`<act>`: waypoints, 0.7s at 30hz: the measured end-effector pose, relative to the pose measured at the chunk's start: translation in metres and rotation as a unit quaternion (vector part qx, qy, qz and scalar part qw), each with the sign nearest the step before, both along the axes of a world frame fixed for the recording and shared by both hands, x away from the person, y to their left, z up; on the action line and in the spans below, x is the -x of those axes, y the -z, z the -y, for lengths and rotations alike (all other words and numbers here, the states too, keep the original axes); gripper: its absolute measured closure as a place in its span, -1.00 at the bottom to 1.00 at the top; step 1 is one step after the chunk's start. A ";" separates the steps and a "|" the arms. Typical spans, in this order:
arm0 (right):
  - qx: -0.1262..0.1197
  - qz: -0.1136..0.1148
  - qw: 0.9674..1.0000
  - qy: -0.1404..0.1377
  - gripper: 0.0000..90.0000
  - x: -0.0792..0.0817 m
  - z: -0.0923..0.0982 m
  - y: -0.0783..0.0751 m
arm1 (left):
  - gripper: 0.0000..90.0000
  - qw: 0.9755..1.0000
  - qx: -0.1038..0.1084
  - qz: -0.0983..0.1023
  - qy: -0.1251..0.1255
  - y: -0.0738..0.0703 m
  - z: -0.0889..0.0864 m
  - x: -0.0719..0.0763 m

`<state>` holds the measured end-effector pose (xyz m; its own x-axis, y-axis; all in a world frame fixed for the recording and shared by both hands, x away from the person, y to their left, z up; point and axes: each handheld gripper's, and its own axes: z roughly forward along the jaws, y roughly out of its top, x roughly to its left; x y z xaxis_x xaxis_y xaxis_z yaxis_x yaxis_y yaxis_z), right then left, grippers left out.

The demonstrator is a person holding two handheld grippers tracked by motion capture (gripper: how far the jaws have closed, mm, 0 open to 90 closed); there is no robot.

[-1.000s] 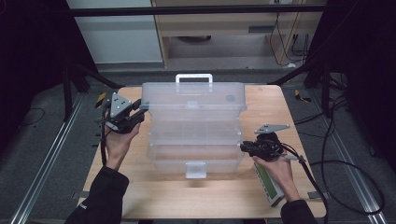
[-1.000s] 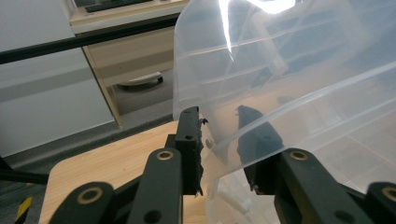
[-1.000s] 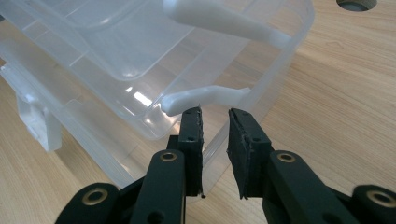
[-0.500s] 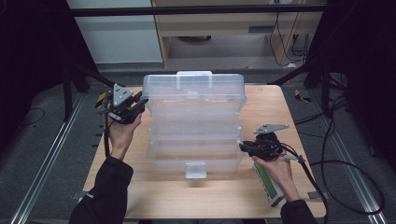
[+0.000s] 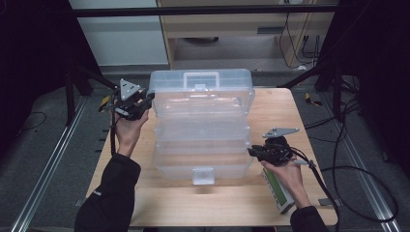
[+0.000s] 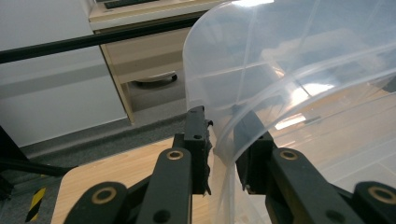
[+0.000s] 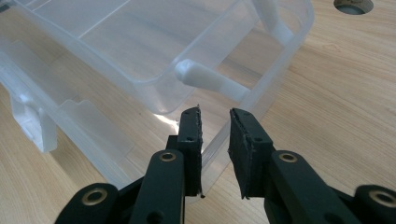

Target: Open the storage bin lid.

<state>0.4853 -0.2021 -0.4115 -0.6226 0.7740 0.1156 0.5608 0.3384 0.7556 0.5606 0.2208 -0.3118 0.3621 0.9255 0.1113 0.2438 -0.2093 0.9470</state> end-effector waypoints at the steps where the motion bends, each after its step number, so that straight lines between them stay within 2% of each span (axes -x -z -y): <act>1: 0.000 0.000 1.000 0.000 0.65 0.000 0.000 0.000 | 0.69 1.000 -0.001 -0.001 -0.002 -0.001 0.001 -0.003; 12: -0.001 0.001 1.000 -0.003 0.65 0.000 0.000 0.000 | 0.72 1.000 0.014 -0.009 -0.016 -0.003 0.003 -0.024; 21: 0.000 0.003 1.000 -0.005 0.65 0.000 0.000 0.000 | 0.73 1.000 0.012 -0.012 -0.023 -0.003 0.006 -0.037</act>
